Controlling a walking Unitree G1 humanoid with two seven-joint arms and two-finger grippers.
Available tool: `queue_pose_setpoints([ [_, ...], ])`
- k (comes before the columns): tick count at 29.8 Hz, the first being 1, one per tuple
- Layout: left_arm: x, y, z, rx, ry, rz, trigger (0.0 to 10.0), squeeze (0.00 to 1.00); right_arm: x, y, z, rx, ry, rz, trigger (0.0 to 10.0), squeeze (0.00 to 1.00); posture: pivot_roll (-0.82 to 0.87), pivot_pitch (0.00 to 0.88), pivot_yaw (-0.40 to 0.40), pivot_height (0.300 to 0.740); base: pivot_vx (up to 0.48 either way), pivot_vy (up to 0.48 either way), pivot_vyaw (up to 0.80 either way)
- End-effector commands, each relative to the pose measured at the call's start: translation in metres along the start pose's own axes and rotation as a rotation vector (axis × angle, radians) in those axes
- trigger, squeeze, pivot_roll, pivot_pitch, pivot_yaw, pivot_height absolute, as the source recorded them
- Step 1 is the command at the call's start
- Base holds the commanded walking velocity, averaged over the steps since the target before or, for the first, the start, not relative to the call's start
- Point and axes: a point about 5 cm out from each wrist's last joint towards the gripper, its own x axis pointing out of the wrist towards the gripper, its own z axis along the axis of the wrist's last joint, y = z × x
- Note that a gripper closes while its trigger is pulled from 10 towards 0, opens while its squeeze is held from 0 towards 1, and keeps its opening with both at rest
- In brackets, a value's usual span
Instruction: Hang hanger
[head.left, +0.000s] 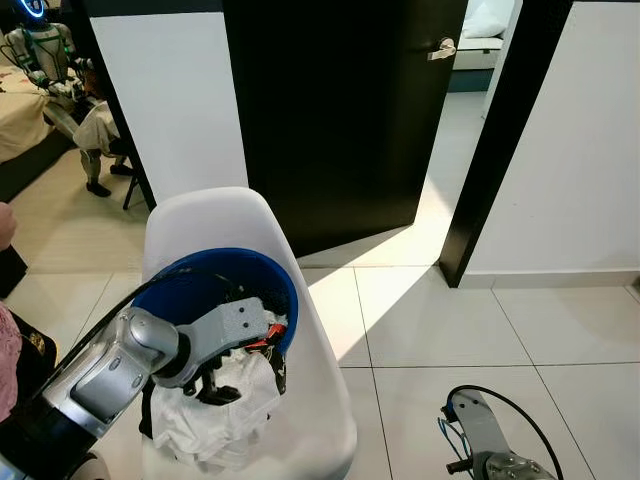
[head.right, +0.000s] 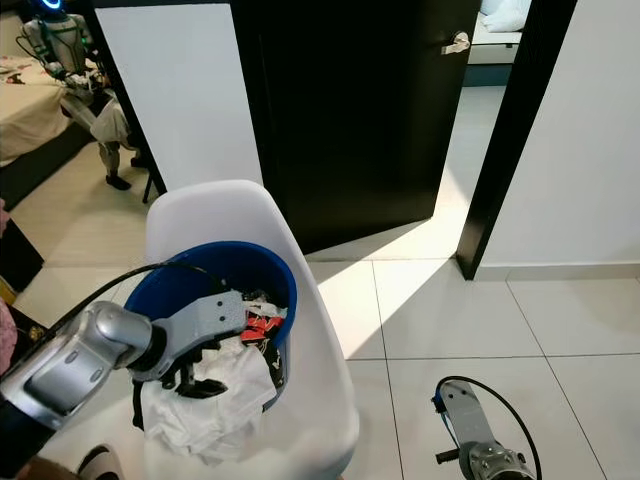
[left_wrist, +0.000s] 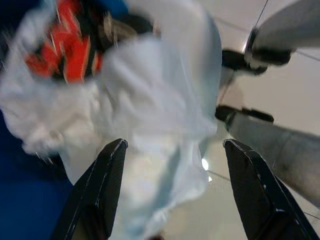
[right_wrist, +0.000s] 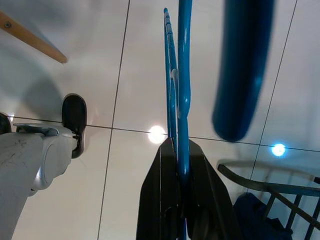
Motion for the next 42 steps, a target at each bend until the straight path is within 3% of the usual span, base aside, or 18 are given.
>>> queue_pose_setpoints([
  [1, 0.005, -0.003, -0.018, -0.027, 0.083, -0.001, 10.0, 0.00, 0.000, 0.003, 0.000, -0.021, 0.008, 0.008, 10.0, 0.00, 0.00, 0.000, 0.003, 0.740, 0.000, 0.000, 0.00],
  [9, 0.017, -0.011, -0.029, -0.044, 0.121, -0.015, 10.0, 0.00, 0.000, 0.002, -0.002, -0.019, 0.014, 0.008, 10.0, 0.00, -0.01, 0.000, 0.008, 0.740, 0.000, 0.000, 0.00],
  [13, 0.018, -0.003, -0.028, 0.003, 0.113, 0.047, 10.0, 0.00, 0.000, 0.001, -0.004, -0.018, 0.017, 0.008, 10.0, 0.00, -0.01, 0.000, 0.006, 0.740, 0.000, 0.000, 0.00],
  [23, 0.025, -0.001, -0.027, 0.058, 0.102, 0.084, 9.9, 0.00, 0.000, 0.002, -0.004, -0.020, 0.019, 0.009, 10.0, 0.00, -0.01, 0.000, 0.004, 0.740, 0.000, 0.000, 0.00],
  [25, 0.026, -0.002, -0.028, 0.061, 0.109, 0.079, 9.5, 0.00, 0.000, 0.002, -0.004, -0.021, 0.020, 0.009, 10.0, 0.00, -0.01, 0.000, 0.003, 0.740, 0.000, 0.000, 0.00],
  [26, 0.027, -0.003, -0.029, 0.063, 0.112, 0.076, 8.2, 0.00, 0.000, 0.003, -0.004, -0.021, 0.021, 0.009, 10.0, 0.00, -0.01, 0.000, 0.003, 0.740, 0.000, 0.000, 0.00],
  [27, 0.027, -0.003, -0.029, 0.063, 0.112, 0.076, 8.2, 0.00, 0.000, 0.003, -0.004, -0.021, 0.021, 0.009, 10.0, 0.00, -0.01, 0.000, 0.003, 0.740, 0.000, 0.000, 0.00],
  [28, 0.027, -0.004, -0.030, 0.065, 0.116, 0.071, 5.0, 0.00, 0.000, 0.003, -0.004, -0.022, 0.021, 0.010, 10.0, 0.00, -0.01, 0.000, 0.006, 0.740, 0.000, 0.000, 0.00],
  [30, 0.029, -0.005, -0.033, 0.074, 0.127, 0.066, 0.8, 0.00, 0.000, 0.003, -0.004, -0.021, 0.020, 0.010, 10.0, 0.00, -0.01, 0.000, 0.009, 0.740, 0.000, 0.000, 0.00],
  [32, 0.030, -0.005, -0.034, 0.078, 0.130, 0.064, 0.8, 0.00, 0.000, 0.003, -0.004, -0.019, 0.020, 0.010, 10.0, 0.00, -0.01, 0.000, 0.009, 0.740, 0.000, 0.000, 0.00],
  [33, 0.031, -0.006, -0.036, 0.080, 0.135, 0.063, 0.0, 0.00, 0.000, 0.003, -0.004, -0.018, 0.019, 0.010, 10.0, 0.00, -0.01, 0.000, 0.009, 0.740, 0.000, 0.000, 0.00],
  [42, 0.031, -0.003, -0.041, 0.079, 0.142, 0.085, 0.0, 0.00, 0.000, 0.003, -0.003, -0.014, 0.018, 0.007, 10.0, 0.00, -0.01, 0.000, 0.003, 0.740, 0.000, 0.000, 0.00],
])
